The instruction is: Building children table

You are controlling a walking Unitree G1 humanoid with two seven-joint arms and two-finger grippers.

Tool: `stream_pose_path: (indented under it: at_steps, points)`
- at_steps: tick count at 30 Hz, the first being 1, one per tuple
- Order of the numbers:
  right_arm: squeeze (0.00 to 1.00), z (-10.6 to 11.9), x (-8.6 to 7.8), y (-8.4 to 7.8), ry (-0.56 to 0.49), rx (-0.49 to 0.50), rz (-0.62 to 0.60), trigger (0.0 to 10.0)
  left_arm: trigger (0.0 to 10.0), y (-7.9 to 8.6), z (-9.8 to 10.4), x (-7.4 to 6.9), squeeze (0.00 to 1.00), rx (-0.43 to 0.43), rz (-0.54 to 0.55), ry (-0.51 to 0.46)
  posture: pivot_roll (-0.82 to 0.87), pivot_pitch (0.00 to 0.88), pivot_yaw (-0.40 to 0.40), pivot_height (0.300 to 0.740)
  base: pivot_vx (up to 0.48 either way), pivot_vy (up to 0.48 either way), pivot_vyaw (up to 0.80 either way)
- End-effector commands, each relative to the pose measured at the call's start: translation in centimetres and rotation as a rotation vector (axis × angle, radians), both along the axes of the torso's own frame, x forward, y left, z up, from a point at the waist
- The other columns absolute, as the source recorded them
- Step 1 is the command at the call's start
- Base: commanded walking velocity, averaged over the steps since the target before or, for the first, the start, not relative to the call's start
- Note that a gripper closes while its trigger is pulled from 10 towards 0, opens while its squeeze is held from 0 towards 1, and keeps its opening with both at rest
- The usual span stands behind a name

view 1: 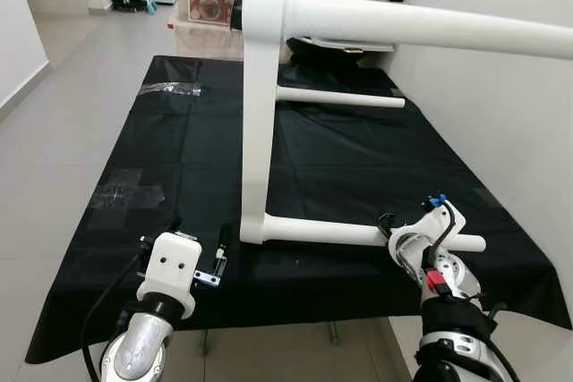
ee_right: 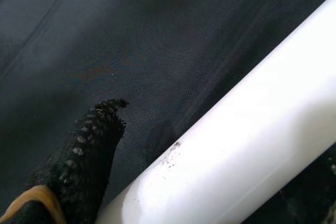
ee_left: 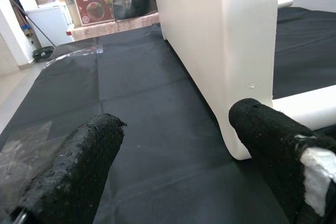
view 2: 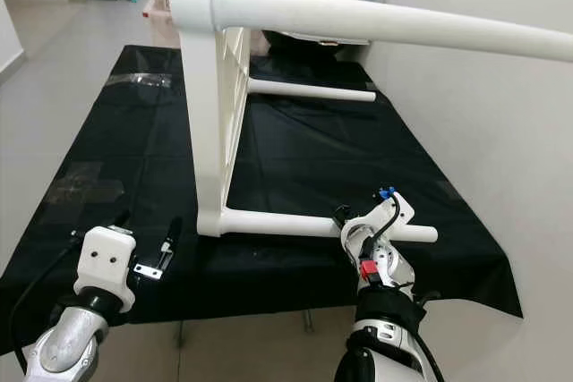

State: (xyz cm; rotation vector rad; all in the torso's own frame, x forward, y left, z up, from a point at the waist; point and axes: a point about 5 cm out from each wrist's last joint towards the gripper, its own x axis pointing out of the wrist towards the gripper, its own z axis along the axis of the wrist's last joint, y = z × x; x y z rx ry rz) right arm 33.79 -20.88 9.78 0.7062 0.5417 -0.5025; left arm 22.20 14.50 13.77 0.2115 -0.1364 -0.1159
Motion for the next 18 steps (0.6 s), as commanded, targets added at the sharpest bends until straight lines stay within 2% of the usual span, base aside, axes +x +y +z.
stream_pose_path:
  at_steps: [1,5,8,9,10,12,13,14,16,18]
  points:
    - [1.00,-1.9,-0.9,0.6,0.095,0.018,0.037,10.0,10.0,-0.2,-0.4,0.0,0.00,0.000,-0.003,0.022,0.06,0.000,-0.126,0.740,0.000,0.000,0.00]
    - [1.00,-1.8,-0.8,0.7,0.097,0.018,0.040,10.0,10.0,-0.2,-0.4,0.0,0.00,-0.001,-0.002,0.021,0.06,0.000,-0.127,0.740,0.000,0.000,0.00]
    - [1.00,-0.8,-0.4,0.8,0.053,-0.062,0.096,10.0,10.0,-0.2,-0.3,0.0,0.00,-0.002,0.001,0.019,0.06,0.000,-0.127,0.740,0.000,0.000,0.00]
    - [1.00,-0.8,-0.4,0.8,0.053,-0.062,0.096,10.0,10.0,-0.2,-0.3,0.0,0.00,-0.002,0.001,0.019,0.06,0.000,-0.127,0.740,0.000,0.000,0.00]
    - [1.00,0.2,0.0,0.8,0.010,-0.167,0.143,10.0,10.0,-0.2,-0.3,0.0,0.00,-0.003,0.002,0.020,0.06,0.000,-0.127,0.740,0.000,0.000,0.00]
    - [1.00,0.2,0.0,0.8,0.010,-0.167,0.143,10.0,10.0,-0.2,-0.3,0.0,0.00,-0.003,0.002,0.020,0.06,0.000,-0.127,0.740,0.000,0.000,0.00]
    - [1.00,1.8,0.5,0.3,-0.055,-0.386,0.221,10.0,10.0,-0.2,-0.4,0.0,0.00,-0.005,0.001,0.021,0.05,0.000,-0.127,0.740,0.000,0.000,0.00]
    - [1.00,2.2,0.6,0.2,-0.063,-0.463,0.249,10.0,10.0,-0.3,-0.4,0.0,0.00,-0.006,0.000,0.022,0.05,0.000,-0.127,0.740,0.000,0.000,0.00]
    - [1.00,2.3,0.6,-0.3,-0.057,-0.543,0.270,10.0,10.0,-0.3,-0.4,0.0,0.00,-0.007,-0.001,0.023,0.05,0.000,-0.127,0.740,0.000,0.000,0.00]
    - [1.00,2.3,0.6,-0.4,-0.054,-0.567,0.274,10.0,10.0,-0.3,-0.4,0.0,0.00,-0.007,-0.002,0.023,0.05,0.000,-0.127,0.740,0.000,0.000,0.00]
